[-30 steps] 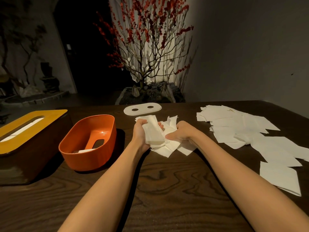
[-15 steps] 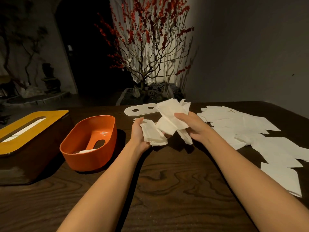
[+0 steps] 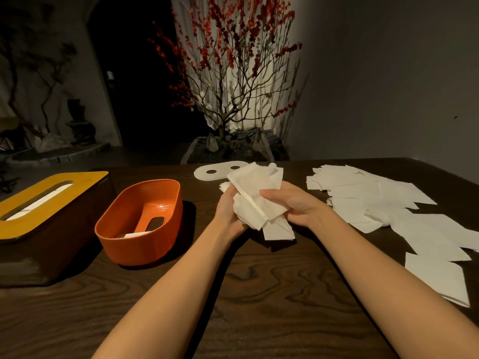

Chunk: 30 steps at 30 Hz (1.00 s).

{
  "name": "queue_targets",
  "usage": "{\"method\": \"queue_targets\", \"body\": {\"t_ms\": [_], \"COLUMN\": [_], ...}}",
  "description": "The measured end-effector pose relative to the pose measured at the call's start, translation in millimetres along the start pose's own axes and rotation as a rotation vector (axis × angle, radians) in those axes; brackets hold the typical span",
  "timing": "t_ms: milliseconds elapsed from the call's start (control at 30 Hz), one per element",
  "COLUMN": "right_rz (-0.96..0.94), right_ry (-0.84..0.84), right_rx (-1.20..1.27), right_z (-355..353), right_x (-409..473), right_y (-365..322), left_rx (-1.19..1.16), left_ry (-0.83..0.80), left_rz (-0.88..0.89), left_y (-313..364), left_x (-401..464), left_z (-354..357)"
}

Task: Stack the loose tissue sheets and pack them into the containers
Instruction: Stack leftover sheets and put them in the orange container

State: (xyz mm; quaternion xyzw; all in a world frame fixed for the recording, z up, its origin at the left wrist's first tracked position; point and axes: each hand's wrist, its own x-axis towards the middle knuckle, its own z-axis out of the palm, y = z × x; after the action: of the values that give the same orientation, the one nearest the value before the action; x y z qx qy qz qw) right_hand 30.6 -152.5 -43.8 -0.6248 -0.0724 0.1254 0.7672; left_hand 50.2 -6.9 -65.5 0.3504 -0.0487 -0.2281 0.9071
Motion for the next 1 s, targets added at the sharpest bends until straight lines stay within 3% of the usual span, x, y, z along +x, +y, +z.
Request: {"method": "queue_targets", "body": {"t_ms": [333,500,733,867,1000], "right_rz": [0.080,0.144,0.133,0.138,0.198], "right_ry": [0.079,0.264,0.420,0.399,0.307], "right_rx": [-0.136,0.026,0.009,0.042,0.005], "right_z": [4.7,3.7,-2.7,-4.1,-0.2], "right_x": [-0.2,8.6,13.8,11.0,8.9], "right_y": [1.1,3.3,6.0,3.0,2.3], "left_rx": [0.169,0.082,-0.017,-0.205,-0.222], "left_ry": [0.072,0.081,0.153,0.198,0.186], "left_rz": [-0.021,-0.015,0.017,0.047,0.067], "left_y": [-1.8,-2.3,-0.3,3.8,2.0], "left_x": [-3.7,-3.4,-6.5,-2.6,-0.1], "left_z": [-0.5,-1.4,-0.5,-6.2,-7.6]}}
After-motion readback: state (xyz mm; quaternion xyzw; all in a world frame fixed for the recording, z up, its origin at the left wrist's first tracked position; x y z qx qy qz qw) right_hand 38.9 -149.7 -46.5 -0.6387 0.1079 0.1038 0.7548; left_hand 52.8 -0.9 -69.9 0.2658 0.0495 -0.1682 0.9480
